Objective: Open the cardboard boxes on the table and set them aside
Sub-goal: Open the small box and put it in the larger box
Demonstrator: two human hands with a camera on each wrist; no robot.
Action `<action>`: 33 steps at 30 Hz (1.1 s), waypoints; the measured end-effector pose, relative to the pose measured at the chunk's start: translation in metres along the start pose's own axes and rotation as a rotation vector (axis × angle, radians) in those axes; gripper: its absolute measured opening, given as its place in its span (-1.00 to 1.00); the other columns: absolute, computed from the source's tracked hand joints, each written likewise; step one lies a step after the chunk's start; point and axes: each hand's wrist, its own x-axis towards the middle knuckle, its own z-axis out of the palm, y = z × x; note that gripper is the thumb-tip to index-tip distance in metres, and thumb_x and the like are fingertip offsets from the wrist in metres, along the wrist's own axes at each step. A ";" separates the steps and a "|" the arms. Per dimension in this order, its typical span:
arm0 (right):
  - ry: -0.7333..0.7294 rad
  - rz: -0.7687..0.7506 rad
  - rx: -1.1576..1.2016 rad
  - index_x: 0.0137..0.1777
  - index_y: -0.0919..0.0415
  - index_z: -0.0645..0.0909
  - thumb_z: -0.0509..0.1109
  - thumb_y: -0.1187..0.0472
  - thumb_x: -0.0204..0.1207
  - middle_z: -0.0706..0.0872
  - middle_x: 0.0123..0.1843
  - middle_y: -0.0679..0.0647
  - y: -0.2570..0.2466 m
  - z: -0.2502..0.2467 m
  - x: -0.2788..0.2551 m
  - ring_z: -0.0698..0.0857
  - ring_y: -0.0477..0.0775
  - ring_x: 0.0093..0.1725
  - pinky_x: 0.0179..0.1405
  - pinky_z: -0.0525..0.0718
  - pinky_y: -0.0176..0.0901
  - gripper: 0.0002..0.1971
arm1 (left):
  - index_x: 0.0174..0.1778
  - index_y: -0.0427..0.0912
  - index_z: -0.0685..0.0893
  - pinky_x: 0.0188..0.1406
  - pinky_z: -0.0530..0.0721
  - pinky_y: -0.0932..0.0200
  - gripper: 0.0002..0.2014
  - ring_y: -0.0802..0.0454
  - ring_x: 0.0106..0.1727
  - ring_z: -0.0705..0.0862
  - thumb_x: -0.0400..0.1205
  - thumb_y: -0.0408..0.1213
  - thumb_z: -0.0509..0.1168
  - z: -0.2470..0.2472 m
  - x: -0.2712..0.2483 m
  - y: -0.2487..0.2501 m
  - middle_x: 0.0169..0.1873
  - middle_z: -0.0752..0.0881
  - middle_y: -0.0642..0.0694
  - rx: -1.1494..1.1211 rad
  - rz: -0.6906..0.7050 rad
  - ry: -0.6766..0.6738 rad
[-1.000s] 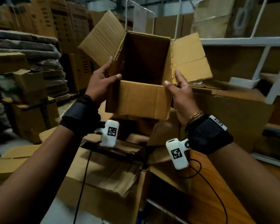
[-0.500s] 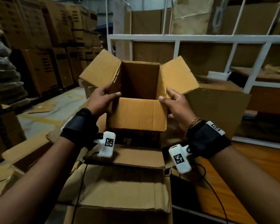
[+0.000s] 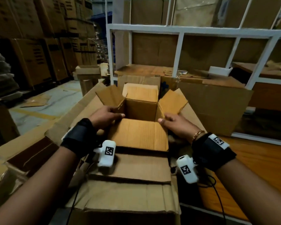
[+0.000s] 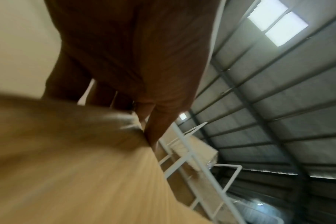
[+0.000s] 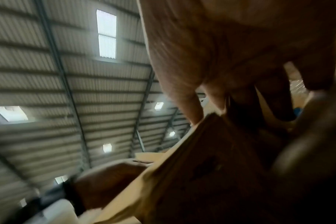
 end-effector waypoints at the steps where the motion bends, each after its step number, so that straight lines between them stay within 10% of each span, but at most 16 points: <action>1: -0.050 0.053 -0.191 0.51 -0.11 0.47 0.12 -0.30 0.65 0.63 0.43 0.00 0.009 0.008 0.002 0.56 0.13 0.42 0.52 0.36 0.26 -0.49 | 0.19 0.02 0.66 0.01 0.65 0.10 -0.74 -0.05 0.05 0.69 0.61 -0.06 0.39 0.006 0.003 -0.011 0.03 0.74 -0.06 0.066 -0.019 -0.052; 5: -0.035 0.045 -0.515 0.65 -0.19 0.26 -0.01 -0.36 0.64 0.37 0.66 0.01 0.024 0.030 0.008 0.19 0.13 0.68 0.61 -0.06 0.30 -0.38 | 0.60 -0.13 0.38 0.26 0.48 0.18 -0.33 -0.05 0.35 0.59 0.60 -0.02 0.40 0.018 0.011 -0.031 0.45 0.56 -0.13 0.250 -0.048 -0.077; 12: 0.124 0.077 -0.483 0.71 -0.09 0.01 0.24 -0.47 0.44 0.54 0.48 0.22 0.033 0.023 0.004 0.53 0.27 0.42 0.39 0.50 0.07 -0.07 | 0.68 -0.05 0.17 0.53 0.37 -0.01 -0.19 -0.14 0.53 0.42 0.57 -0.17 0.44 0.006 0.006 -0.026 0.61 0.33 -0.16 -0.090 -0.071 -0.106; 17: 0.208 0.086 -0.439 0.71 -0.15 0.01 0.33 -0.39 0.45 -0.18 0.77 0.12 0.043 0.002 -0.008 0.03 0.30 0.71 0.63 0.16 0.30 -0.08 | 0.66 0.01 0.24 -0.04 0.72 0.02 -0.24 -0.13 0.26 0.54 0.57 -0.03 0.41 -0.019 -0.016 -0.013 0.59 0.30 -0.21 0.010 -0.057 0.112; 20: 0.340 0.001 -0.462 0.67 -0.15 0.14 0.34 -0.32 0.48 -0.19 0.77 0.09 0.039 -0.008 -0.012 -0.07 0.27 0.73 0.62 0.06 0.29 -0.20 | 0.65 0.16 0.22 0.51 0.31 -0.31 -0.25 -0.27 0.65 0.13 0.56 0.19 0.33 -0.032 -0.032 0.005 0.70 0.01 -0.16 0.510 -0.044 0.269; 24: 0.393 -0.236 -0.607 0.54 -0.16 0.36 0.29 -0.27 0.54 0.07 0.75 0.03 0.014 -0.008 -0.018 -0.01 0.13 0.73 0.64 0.00 0.18 -0.42 | 0.61 0.23 0.27 0.60 0.15 -0.32 -0.32 -0.13 0.69 0.06 0.56 0.30 0.21 -0.034 -0.050 0.037 0.69 0.13 0.00 0.831 0.095 0.051; 27: 0.156 -0.315 -0.566 0.55 -0.18 0.37 0.22 -0.33 0.56 0.17 0.73 -0.07 -0.007 -0.001 -0.021 0.13 0.05 0.69 0.60 0.17 0.16 -0.42 | 0.62 0.26 0.24 0.62 -0.11 -0.29 -0.26 -0.06 0.71 0.00 0.52 0.41 0.16 -0.015 -0.050 0.041 0.68 0.14 0.07 1.011 0.075 -0.150; 33: -0.178 -0.064 -0.779 0.71 -0.19 -0.02 -0.14 -0.73 0.24 -0.11 0.78 0.06 0.026 0.018 -0.021 -0.14 0.26 0.73 0.65 -0.14 0.33 0.07 | 0.64 0.39 0.00 0.59 -0.23 -0.46 0.04 -0.20 0.70 -0.26 0.23 0.65 0.13 0.002 -0.036 -0.013 0.71 -0.17 0.06 1.106 -0.154 -0.374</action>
